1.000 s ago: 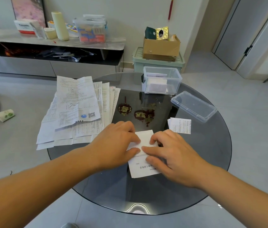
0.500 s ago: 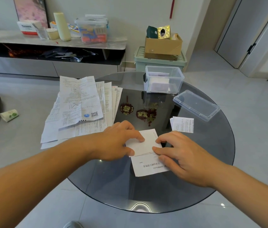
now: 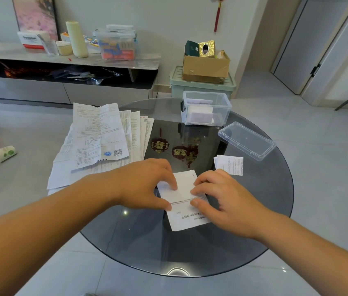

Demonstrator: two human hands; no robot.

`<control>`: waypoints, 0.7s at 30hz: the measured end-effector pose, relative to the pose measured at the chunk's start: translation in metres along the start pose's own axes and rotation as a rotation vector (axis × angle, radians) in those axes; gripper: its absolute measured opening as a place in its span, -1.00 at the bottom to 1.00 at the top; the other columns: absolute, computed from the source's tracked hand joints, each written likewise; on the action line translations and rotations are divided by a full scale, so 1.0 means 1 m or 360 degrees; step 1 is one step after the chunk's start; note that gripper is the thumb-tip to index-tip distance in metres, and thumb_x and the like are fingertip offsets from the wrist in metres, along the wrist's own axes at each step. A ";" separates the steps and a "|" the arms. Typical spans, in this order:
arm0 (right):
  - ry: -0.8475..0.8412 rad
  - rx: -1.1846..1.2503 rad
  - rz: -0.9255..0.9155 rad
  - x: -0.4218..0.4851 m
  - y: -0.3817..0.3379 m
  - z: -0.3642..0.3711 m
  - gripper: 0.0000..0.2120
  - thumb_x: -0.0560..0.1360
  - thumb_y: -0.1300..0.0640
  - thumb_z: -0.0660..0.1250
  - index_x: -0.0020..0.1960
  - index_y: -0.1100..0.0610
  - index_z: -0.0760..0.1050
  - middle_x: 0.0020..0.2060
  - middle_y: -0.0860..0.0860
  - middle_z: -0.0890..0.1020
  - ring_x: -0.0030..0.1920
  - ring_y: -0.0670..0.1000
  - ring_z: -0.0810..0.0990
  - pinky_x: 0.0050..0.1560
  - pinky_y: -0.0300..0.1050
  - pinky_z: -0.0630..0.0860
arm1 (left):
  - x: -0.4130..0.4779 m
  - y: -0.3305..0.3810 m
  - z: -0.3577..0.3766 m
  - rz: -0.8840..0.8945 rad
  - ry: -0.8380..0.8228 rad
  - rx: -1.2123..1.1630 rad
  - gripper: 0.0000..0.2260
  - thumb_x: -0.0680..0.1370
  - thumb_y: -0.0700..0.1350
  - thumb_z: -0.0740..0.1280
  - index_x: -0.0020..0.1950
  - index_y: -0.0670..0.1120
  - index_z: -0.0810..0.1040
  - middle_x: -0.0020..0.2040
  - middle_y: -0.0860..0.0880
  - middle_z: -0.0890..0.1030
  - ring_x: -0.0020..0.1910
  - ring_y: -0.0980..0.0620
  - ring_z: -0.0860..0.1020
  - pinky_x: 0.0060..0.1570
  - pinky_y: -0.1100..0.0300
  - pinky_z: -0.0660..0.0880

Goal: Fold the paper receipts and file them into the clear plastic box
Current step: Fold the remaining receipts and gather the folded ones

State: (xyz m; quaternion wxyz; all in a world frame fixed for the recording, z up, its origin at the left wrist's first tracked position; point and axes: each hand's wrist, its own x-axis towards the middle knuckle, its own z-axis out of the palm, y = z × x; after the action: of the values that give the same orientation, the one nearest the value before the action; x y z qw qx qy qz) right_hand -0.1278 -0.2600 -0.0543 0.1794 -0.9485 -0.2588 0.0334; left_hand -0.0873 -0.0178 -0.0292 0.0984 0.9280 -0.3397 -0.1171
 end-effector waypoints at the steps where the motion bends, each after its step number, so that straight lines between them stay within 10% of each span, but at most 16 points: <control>1: 0.0006 0.0000 -0.0004 0.001 0.000 0.001 -0.58 0.58 -0.29 0.16 0.28 -0.11 0.55 0.19 -0.27 0.44 0.20 -0.19 0.34 0.23 -0.21 0.41 | -0.002 -0.001 -0.001 0.0022 0.0013 0.0046 -0.63 0.53 0.22 0.38 0.30 0.16 0.54 0.26 0.20 0.42 0.21 0.18 0.41 0.15 0.28 0.45; 9: -0.0003 -0.0003 0.0004 0.005 -0.001 0.000 -0.59 0.58 -0.27 0.15 0.26 -0.11 0.58 0.18 -0.26 0.43 0.18 -0.20 0.34 0.16 -0.27 0.38 | -0.004 -0.005 0.008 0.0249 0.0269 0.0303 -0.82 0.57 0.05 0.26 0.13 0.09 0.56 0.12 0.13 0.56 0.04 0.14 0.48 0.08 0.18 0.46; 21: 0.0092 0.0497 0.0329 0.009 -0.004 0.000 -0.65 0.52 -0.25 0.30 0.27 -0.19 0.46 0.08 -0.23 0.49 0.09 -0.20 0.48 -0.04 -0.32 0.43 | 0.019 0.011 0.022 -0.0098 0.0444 -0.0504 -0.70 0.54 0.03 0.43 0.23 0.19 0.47 0.14 0.24 0.53 0.02 0.25 0.50 -0.04 0.38 0.51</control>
State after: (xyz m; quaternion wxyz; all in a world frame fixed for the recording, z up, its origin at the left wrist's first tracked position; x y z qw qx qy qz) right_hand -0.1218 -0.2527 -0.0526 0.3274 -0.9313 -0.1464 0.0640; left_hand -0.0860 -0.0412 -0.0505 0.2854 0.9181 -0.2718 -0.0424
